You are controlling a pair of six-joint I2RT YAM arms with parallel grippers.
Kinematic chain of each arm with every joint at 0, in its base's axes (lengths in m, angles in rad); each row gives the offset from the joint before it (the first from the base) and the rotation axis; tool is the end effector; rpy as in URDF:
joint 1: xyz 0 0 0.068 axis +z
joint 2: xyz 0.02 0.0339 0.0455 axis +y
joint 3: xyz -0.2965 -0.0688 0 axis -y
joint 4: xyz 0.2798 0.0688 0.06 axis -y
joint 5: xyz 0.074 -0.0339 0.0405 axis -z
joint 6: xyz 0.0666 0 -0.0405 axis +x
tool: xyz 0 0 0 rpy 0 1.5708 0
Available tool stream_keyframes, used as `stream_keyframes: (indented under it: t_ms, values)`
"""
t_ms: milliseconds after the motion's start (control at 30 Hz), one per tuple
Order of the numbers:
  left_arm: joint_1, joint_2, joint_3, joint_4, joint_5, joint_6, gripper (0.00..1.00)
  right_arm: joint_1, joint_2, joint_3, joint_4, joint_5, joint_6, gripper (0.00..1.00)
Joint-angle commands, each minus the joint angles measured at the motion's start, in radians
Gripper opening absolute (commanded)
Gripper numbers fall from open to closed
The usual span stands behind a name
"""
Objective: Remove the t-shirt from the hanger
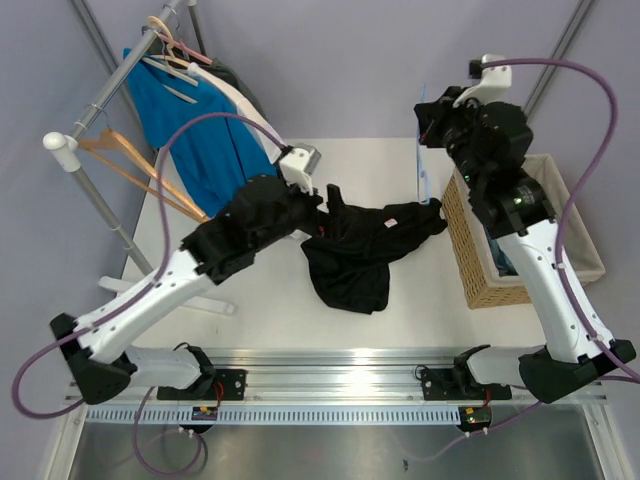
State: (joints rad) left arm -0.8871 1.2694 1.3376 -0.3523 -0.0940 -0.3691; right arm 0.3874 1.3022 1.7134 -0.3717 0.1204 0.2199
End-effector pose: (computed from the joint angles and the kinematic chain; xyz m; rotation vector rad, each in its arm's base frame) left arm 0.2207 -0.2610 0.4362 0.4278 1.8801 -0.7756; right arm 0.2936 0.1111 0.5717 -0.0326 1.5441 0.3908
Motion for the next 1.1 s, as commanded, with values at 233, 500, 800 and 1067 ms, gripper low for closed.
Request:
stream_keyframes:
  t_ms: [233,500,800,1067]
  values:
    - [0.002,-0.111,0.301,-0.195,0.155,-0.004,0.99,0.220,-0.069,-0.322,0.444,0.409,-0.346,0.00]
    - [0.002,-0.036,0.360,-0.217,0.278,-0.064,0.99,0.327,-0.092,-0.465,0.685,0.530,-0.545,0.00]
    - [0.002,0.085,0.406,-0.266,0.289,-0.028,0.95,0.389,-0.011,-0.457,0.735,0.624,-0.642,0.00]
    - [0.002,0.116,0.405,-0.332,0.149,0.039,0.69,0.392,0.037,-0.431,0.705,0.645,-0.637,0.00]
